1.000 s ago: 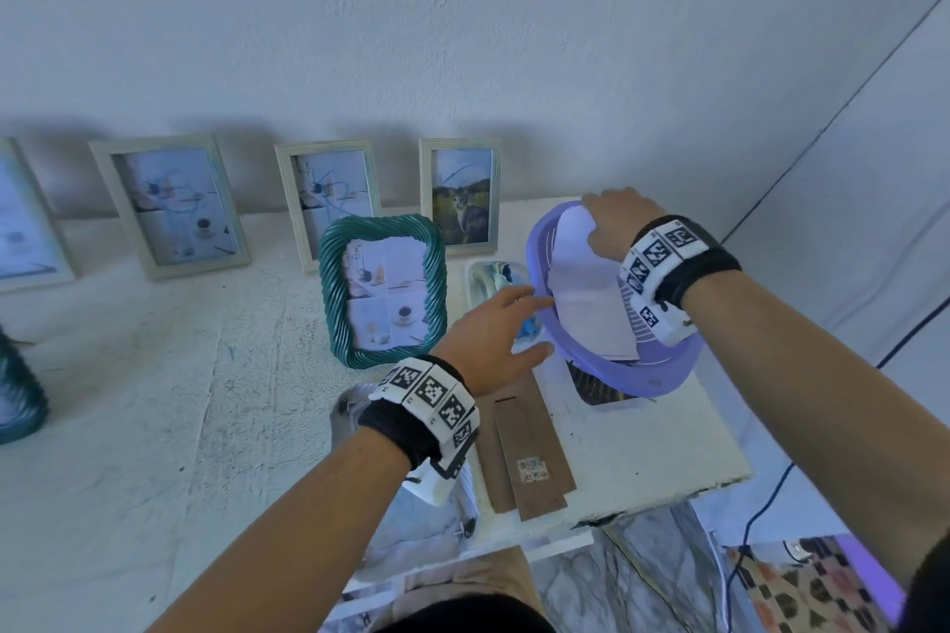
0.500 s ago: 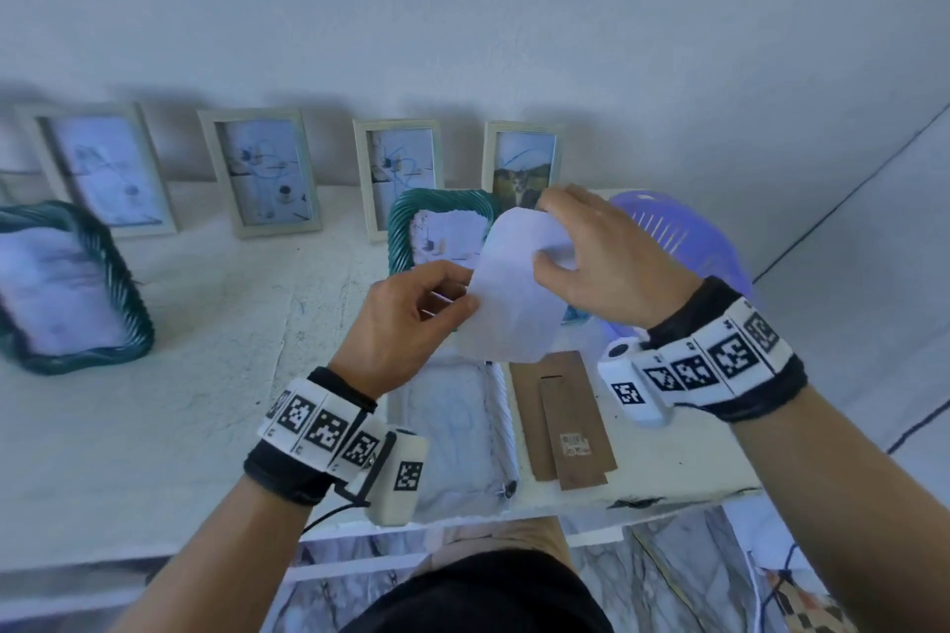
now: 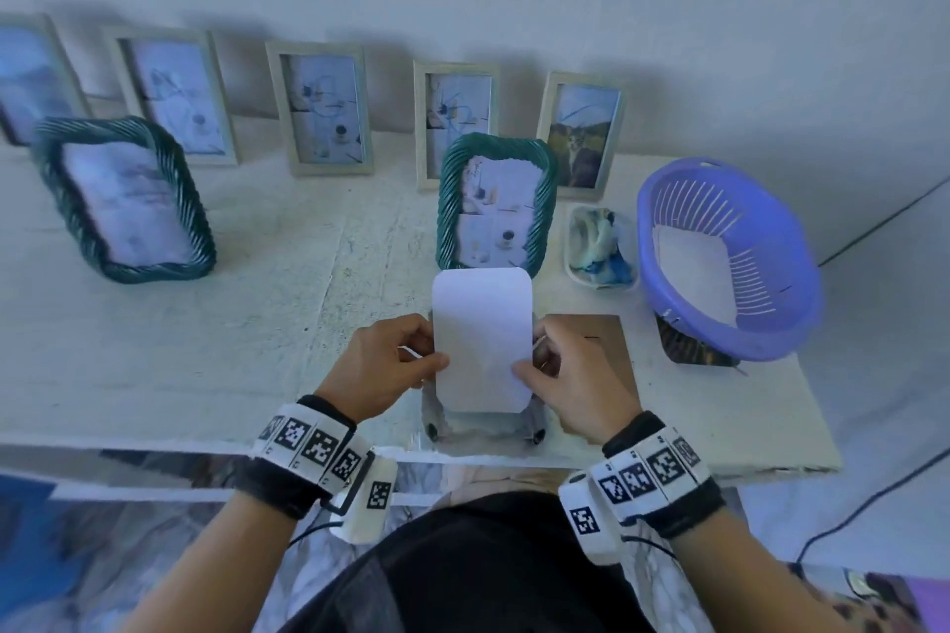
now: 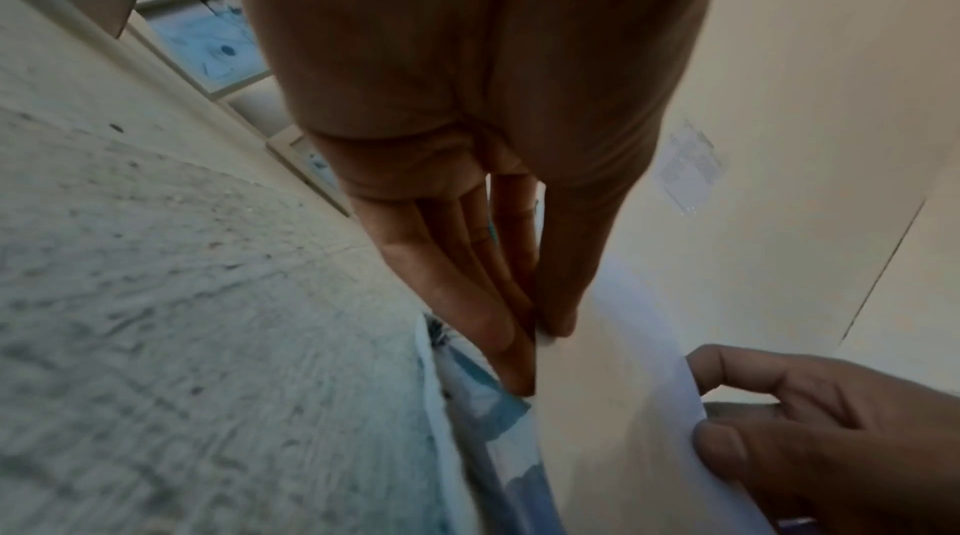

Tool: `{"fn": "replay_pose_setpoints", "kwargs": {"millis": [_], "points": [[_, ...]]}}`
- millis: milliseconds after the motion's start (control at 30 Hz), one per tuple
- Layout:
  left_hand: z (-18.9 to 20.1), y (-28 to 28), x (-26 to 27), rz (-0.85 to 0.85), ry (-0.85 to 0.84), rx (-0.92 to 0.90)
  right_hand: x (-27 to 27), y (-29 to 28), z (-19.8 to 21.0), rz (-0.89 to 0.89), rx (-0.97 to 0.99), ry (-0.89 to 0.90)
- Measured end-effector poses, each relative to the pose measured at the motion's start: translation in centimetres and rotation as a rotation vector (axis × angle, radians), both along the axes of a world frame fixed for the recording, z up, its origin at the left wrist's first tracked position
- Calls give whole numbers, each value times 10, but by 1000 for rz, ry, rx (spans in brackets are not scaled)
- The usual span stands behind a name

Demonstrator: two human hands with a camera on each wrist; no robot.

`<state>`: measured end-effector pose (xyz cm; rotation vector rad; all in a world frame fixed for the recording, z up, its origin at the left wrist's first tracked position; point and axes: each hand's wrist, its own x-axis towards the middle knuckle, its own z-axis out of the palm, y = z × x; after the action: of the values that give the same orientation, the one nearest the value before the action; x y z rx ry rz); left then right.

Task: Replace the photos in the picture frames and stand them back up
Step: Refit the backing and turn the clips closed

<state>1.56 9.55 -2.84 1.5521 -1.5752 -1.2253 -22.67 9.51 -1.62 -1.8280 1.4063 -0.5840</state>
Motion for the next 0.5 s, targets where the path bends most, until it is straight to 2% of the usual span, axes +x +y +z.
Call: {"fn": "replay_pose_setpoints", "kwargs": {"millis": [167,300,500], "points": [[-14,0,2,-18,-98,-8,6,5,-6,21,-50,174],[-18,0,0,-64,-250,-113,6,7,-7,18,-79,288],[-27,0,-1,-117,-357,-226,8,10,-9,15,-83,455]]}}
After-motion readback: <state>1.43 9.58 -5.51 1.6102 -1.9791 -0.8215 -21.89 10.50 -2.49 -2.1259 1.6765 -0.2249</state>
